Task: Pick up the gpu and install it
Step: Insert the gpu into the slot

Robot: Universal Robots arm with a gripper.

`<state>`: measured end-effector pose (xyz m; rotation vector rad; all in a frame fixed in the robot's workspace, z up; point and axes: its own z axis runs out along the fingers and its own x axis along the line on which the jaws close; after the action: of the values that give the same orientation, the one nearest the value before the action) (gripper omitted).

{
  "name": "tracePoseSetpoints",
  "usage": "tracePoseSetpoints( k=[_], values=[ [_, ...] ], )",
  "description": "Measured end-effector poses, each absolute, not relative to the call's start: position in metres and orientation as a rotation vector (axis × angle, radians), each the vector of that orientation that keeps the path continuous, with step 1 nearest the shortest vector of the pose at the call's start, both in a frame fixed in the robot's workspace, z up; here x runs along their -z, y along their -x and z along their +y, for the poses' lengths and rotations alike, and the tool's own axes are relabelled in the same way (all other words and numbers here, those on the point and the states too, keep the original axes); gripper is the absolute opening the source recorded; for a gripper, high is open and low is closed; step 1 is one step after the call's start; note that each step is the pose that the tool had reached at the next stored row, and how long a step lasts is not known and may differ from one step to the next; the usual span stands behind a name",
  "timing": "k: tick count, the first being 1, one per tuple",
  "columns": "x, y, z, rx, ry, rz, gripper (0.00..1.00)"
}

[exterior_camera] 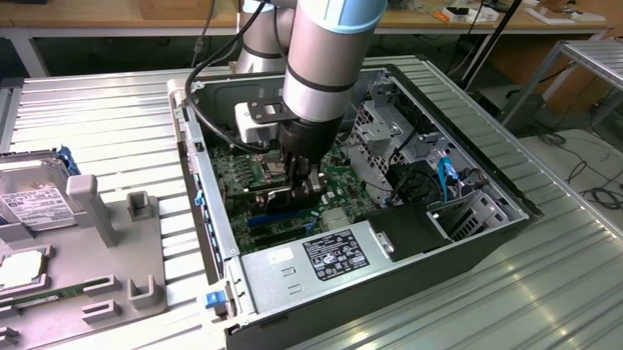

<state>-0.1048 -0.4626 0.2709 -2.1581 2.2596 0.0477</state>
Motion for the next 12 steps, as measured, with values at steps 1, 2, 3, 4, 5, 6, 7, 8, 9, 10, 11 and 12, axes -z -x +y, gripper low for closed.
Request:
tracePoseSetpoints(
  k=[1, 2, 3, 4, 5, 6, 7, 8, 9, 10, 11, 12],
  values=[
    [-0.2718, 0.1041, -0.4626, -0.049, 2.158, 2.26, 0.27],
    [-0.2729, 0.1036, -0.4627, -0.051, 2.159, 2.261, 0.27],
    [-0.2742, 0.1034, -0.4627, -0.052, 2.16, 2.262, 0.27],
    [-0.2742, 0.1032, -0.4627, -0.052, 2.16, 2.262, 0.27],
    [-0.2742, 0.1031, -0.4627, -0.052, 2.16, 2.262, 0.27],
    [-0.2742, 0.1029, -0.4627, -0.052, 2.16, 2.261, 0.27],
    [-0.2743, 0.1028, -0.4627, -0.052, 2.16, 2.262, 0.27],
    [-0.2743, 0.1027, -0.4627, -0.052, 2.16, 2.262, 0.27],
    [-0.2743, 0.1026, -0.4627, -0.052, 2.16, 2.261, 0.27],
    [-0.2743, 0.1025, -0.4627, -0.052, 2.16, 2.261, 0.27],
    [-0.2743, 0.1022, -0.4627, -0.052, 2.16, 2.261, 0.27],
    [-0.2743, 0.1021, -0.4627, -0.051, 2.159, 2.261, 0.27]
  ],
)
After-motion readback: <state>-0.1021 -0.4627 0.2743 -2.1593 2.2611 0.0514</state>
